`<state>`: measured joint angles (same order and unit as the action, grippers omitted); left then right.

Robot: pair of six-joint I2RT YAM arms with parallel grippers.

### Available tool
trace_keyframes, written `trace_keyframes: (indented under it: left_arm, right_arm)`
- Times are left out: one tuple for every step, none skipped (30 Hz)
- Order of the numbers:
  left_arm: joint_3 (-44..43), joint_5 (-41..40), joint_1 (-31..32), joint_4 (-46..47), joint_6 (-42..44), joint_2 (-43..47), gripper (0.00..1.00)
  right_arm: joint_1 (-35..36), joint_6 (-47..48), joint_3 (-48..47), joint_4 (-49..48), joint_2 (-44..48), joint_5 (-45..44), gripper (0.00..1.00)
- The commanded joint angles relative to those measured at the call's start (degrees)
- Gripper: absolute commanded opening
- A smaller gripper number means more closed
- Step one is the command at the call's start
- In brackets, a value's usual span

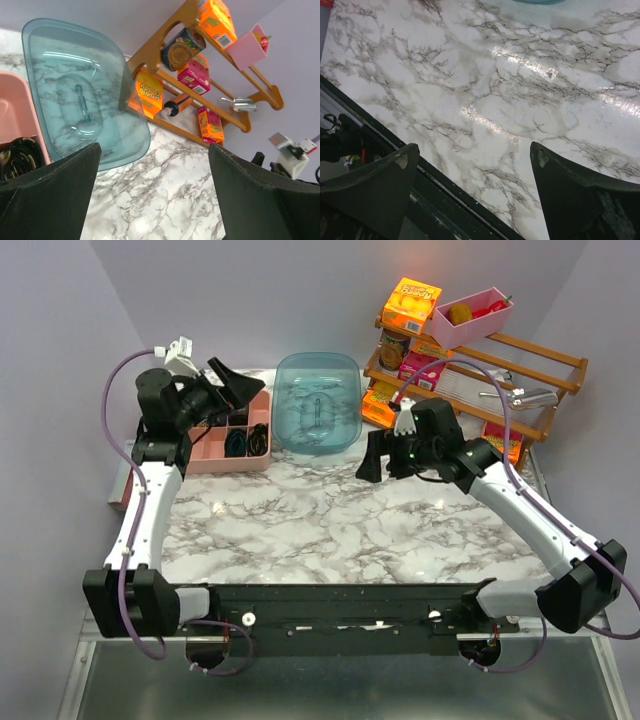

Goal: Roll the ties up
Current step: Reset both arms

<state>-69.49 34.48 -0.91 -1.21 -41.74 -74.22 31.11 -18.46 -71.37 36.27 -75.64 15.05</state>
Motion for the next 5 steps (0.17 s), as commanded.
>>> trace_keyframes:
  left_arm:
    - [5.0,3.4,-0.1,4.6,-1.4,5.1,0.99]
    - [5.9,5.2,-0.1,5.3,-1.4,5.7,0.99]
    - [6.8,6.7,-0.1,7.2,-2.1,6.2,0.99]
    - [8.0,7.5,-0.1,7.4,-2.6,6.4,0.99]
    - [8.3,8.1,-0.1,7.1,-2.8,6.5,0.99]
  right_arm:
    - [-0.3,-1.5,3.0,-1.6,3.5,-0.9,1.00]
    - [-0.3,-1.8,4.4,-1.7,4.0,-0.9,1.00]
    - [-0.3,-2.0,5.0,-2.3,5.2,-0.8,1.00]
    - [-0.3,-2.2,5.8,-2.6,5.8,-0.7,1.00]
    - [-0.3,-2.5,6.9,-2.6,6.3,-0.6,1.00]
